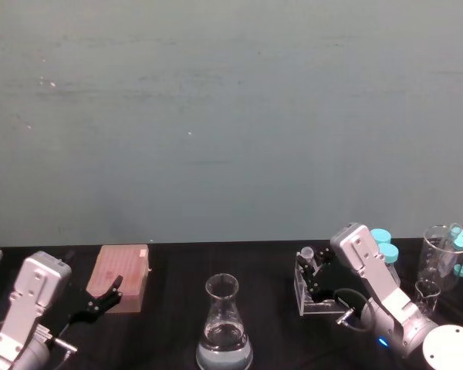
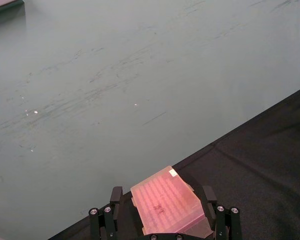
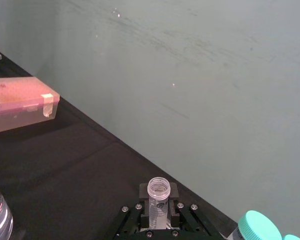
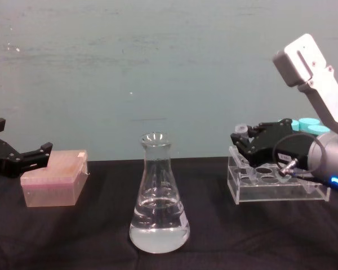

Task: Pour the liquid from the test tube into the beaker using one hand.

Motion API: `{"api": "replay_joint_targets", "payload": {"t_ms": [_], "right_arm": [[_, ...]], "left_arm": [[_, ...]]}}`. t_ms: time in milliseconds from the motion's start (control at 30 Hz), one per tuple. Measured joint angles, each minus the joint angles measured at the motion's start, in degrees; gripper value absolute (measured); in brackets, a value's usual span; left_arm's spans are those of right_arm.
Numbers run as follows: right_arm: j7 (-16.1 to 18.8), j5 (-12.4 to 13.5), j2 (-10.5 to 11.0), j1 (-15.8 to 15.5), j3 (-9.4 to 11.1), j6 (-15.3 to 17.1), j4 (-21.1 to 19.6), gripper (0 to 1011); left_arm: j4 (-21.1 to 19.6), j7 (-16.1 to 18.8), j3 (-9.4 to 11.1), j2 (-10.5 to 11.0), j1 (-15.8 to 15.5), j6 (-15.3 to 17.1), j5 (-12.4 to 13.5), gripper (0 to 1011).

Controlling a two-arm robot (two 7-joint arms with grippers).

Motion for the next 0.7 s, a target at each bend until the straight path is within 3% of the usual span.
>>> {"api": "replay_joint_targets", "payload": {"t_ms": [367,700], "right_arm": [[1.1,0.1,-0.3,-0.4,1.8,-0.1,-2.6,216],[3.2,1.3,0.5,-1.1,2.4,0.6,-8.5,216]], "left_arm": [[0.0,0.0,0.0,0.0,0.0,0.0,0.0,1000],[0.0,0.0,0.0,0.0,0.0,0.0,0.0,1000]]}}
